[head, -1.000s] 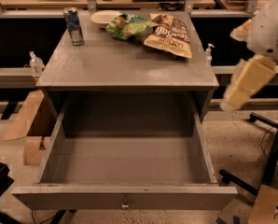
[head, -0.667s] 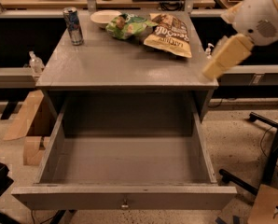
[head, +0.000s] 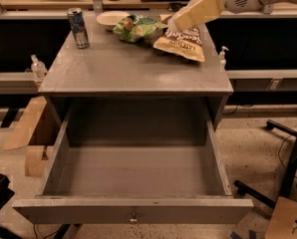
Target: Place redbull can into top drawer
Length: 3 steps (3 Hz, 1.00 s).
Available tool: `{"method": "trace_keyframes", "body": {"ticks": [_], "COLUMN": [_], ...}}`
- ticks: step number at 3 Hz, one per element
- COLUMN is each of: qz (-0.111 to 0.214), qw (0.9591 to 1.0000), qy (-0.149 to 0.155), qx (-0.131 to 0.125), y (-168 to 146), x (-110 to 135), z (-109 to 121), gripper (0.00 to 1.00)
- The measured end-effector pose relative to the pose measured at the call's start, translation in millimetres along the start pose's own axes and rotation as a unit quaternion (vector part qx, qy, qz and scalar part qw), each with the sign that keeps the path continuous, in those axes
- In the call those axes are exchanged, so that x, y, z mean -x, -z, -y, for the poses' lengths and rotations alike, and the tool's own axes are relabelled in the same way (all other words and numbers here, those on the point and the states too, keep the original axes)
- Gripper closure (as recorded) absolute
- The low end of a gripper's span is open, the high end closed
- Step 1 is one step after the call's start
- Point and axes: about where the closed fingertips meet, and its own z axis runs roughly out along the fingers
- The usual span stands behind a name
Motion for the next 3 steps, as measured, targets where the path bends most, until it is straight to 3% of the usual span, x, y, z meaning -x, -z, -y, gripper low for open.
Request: {"method": "trace_keyframes", "body": {"ticks": [1, 2, 3], "qz": [0.0, 0.004, 0.021], "qw": [1.0, 0.9998, 0.9984], "qy": [0.0, 0.005, 0.018], "qx": [0.0, 0.017, 0.05], "y": [0.0, -22.0, -90.2], "x": [0.0, 4.5, 9.1], "z": [0.0, -6.7, -16.3], "gripper": [0.0, 0.0, 0.0]}}
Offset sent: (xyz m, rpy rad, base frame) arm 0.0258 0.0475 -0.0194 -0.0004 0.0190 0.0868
